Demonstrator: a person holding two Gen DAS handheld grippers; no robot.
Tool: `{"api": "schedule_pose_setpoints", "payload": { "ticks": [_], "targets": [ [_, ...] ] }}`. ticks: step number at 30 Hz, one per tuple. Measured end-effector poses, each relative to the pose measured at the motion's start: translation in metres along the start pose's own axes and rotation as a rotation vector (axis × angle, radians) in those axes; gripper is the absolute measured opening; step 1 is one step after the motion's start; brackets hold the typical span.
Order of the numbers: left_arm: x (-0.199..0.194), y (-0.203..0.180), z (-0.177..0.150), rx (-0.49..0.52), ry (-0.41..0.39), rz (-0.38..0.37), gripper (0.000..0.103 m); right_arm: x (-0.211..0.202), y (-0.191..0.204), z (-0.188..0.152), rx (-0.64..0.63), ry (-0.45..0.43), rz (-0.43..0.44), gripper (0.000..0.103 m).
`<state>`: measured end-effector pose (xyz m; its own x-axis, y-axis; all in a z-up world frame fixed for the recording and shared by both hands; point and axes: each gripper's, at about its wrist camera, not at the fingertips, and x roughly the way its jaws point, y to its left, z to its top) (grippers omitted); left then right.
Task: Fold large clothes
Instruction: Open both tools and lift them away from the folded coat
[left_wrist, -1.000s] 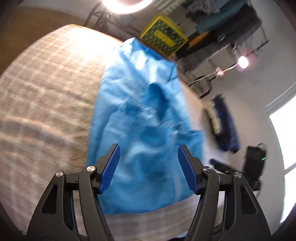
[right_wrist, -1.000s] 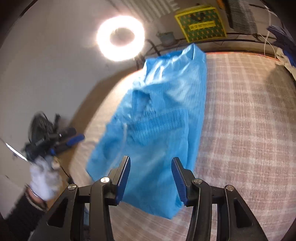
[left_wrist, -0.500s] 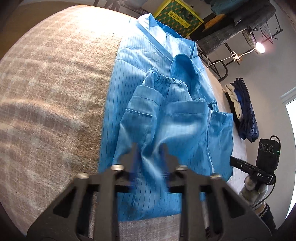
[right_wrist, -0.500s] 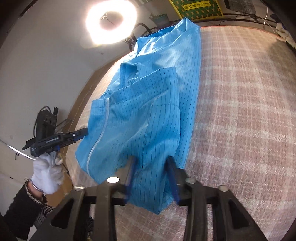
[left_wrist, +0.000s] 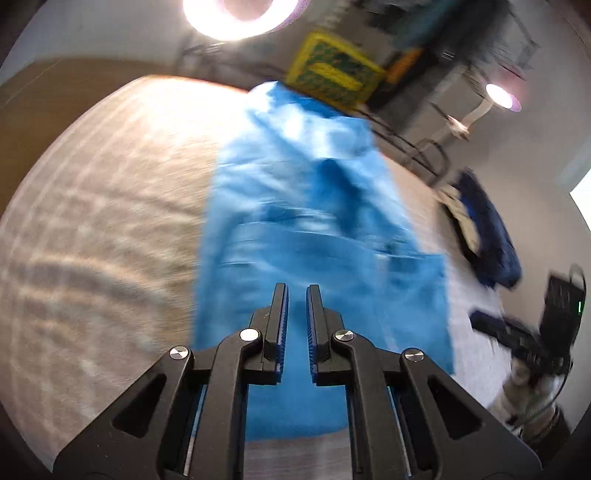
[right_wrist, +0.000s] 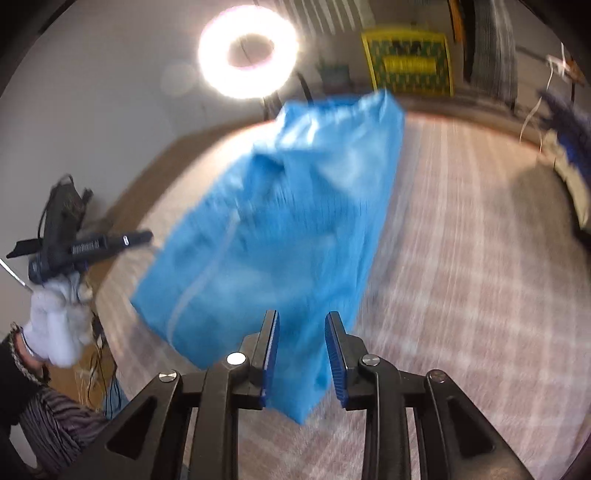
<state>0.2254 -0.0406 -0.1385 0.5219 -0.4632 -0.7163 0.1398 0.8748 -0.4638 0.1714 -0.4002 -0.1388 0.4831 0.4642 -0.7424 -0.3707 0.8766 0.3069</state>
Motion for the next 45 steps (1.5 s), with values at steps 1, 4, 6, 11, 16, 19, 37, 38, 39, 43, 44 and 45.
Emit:
{"api": "schedule_pose_setpoints", "payload": {
  "ticks": [1, 4, 6, 11, 16, 19, 37, 38, 39, 43, 44, 45],
  "targets": [
    [0.006, -0.012, -0.002, 0.037, 0.014, -0.023, 0.006, -0.001, 0.0, 0.002, 0.002, -0.022, 0.025, 0.028],
    [0.029, -0.032, -0.003, 0.074, 0.057, -0.031, 0.006, 0.012, 0.011, 0.011, -0.009, -0.028, 0.07, 0.029],
    [0.043, -0.035, -0.002, 0.061, 0.078, -0.032, 0.006, 0.03, 0.02, 0.016, -0.036, -0.003, 0.056, 0.03],
    [0.073, -0.017, 0.009, 0.028, 0.071, 0.151, 0.006, 0.07, 0.032, 0.024, -0.091, 0.051, -0.055, 0.03],
    [0.085, 0.014, 0.007, -0.054, 0.092, 0.181, 0.006, 0.1, -0.003, 0.024, 0.065, 0.157, -0.186, 0.017],
    [0.081, 0.011, 0.008, -0.004, 0.083, 0.241, 0.006, 0.095, 0.0, 0.025, 0.034, 0.151, -0.206, 0.017],
    [-0.098, -0.025, 0.046, 0.075, -0.175, 0.09, 0.027, -0.057, 0.045, 0.031, -0.041, -0.199, -0.263, 0.063],
    [-0.105, -0.025, 0.052, 0.084, -0.187, 0.094, 0.027, -0.066, 0.045, 0.033, -0.051, -0.203, -0.268, 0.063],
    [-0.114, -0.025, 0.061, 0.093, -0.201, 0.105, 0.027, -0.077, 0.043, 0.037, -0.057, -0.209, -0.267, 0.063],
    [-0.141, -0.024, 0.103, 0.094, -0.244, 0.102, 0.028, -0.108, 0.038, 0.061, -0.058, -0.23, -0.233, 0.062],
    [-0.144, -0.023, 0.111, 0.091, -0.248, 0.1, 0.028, -0.113, 0.038, 0.065, -0.06, -0.235, -0.232, 0.062],
    [-0.147, -0.023, 0.127, 0.092, -0.253, 0.097, 0.033, -0.12, 0.036, 0.077, -0.063, -0.248, -0.235, 0.062]
  ]
}}
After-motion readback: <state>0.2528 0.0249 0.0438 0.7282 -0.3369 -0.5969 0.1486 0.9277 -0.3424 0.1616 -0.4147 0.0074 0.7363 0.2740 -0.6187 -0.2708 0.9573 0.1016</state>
